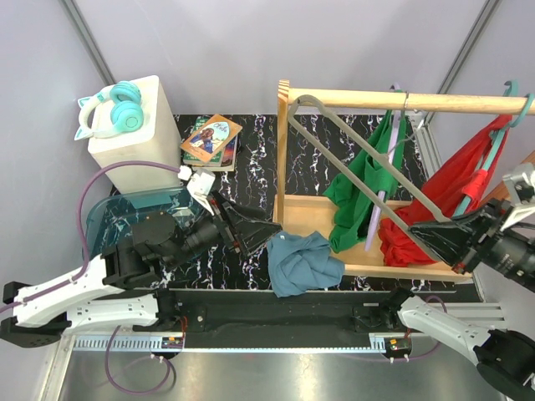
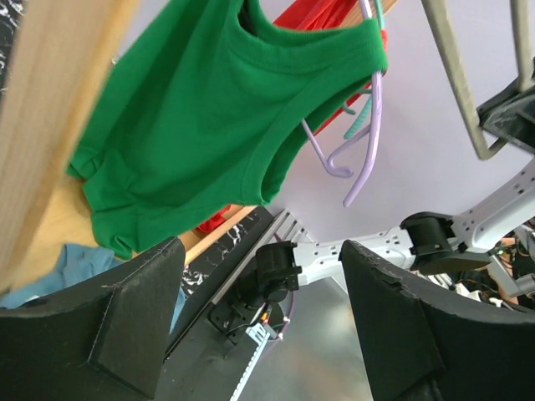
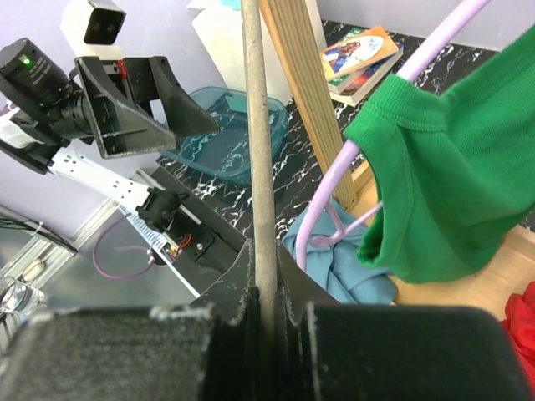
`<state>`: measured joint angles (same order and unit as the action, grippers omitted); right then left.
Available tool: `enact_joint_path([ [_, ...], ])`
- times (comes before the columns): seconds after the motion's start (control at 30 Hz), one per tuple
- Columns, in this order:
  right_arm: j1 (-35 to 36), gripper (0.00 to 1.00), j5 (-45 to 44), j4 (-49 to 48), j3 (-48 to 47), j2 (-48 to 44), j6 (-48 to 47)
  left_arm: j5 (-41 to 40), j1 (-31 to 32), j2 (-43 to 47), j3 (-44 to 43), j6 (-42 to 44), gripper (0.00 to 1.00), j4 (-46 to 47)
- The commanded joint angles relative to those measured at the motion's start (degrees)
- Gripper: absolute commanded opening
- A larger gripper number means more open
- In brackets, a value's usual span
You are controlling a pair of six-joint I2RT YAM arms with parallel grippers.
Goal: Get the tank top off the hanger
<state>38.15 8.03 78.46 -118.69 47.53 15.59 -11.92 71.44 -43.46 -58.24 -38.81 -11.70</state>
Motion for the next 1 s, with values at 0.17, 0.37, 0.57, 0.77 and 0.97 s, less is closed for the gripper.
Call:
enact_joint_path([
  [0.17,0.0,0.0,-3.0,10.9,5.8,-2.6,-0.5,0.5,-0.2,1.1,1.7,1.6,0.81,0.5],
  [0.37,0.0,0.0,-4.2,12.1,5.3,-1.7,0.1,-0.3,-0.2,-0.3,-1.9,2.9,0.81,0.5],
  [0.57,0.0,0.0,-3.8,11.5,0.6,2.7,0.8,-0.4,-0.1,-9.8,-14.1,5.7,0.8,1.4],
  [0.77,0.0,0.0,-4.6,12.0,-6.0,9.2,2.0,-2.0,-0.1,-18.5,-23.1,6.3,0.8,2.7],
  [0.97,0.0,0.0,-6.5,13.7,-10.8,15.3,3.7,-1.5,0.0,-17.8,-20.5,4.3,0.8,5.5],
])
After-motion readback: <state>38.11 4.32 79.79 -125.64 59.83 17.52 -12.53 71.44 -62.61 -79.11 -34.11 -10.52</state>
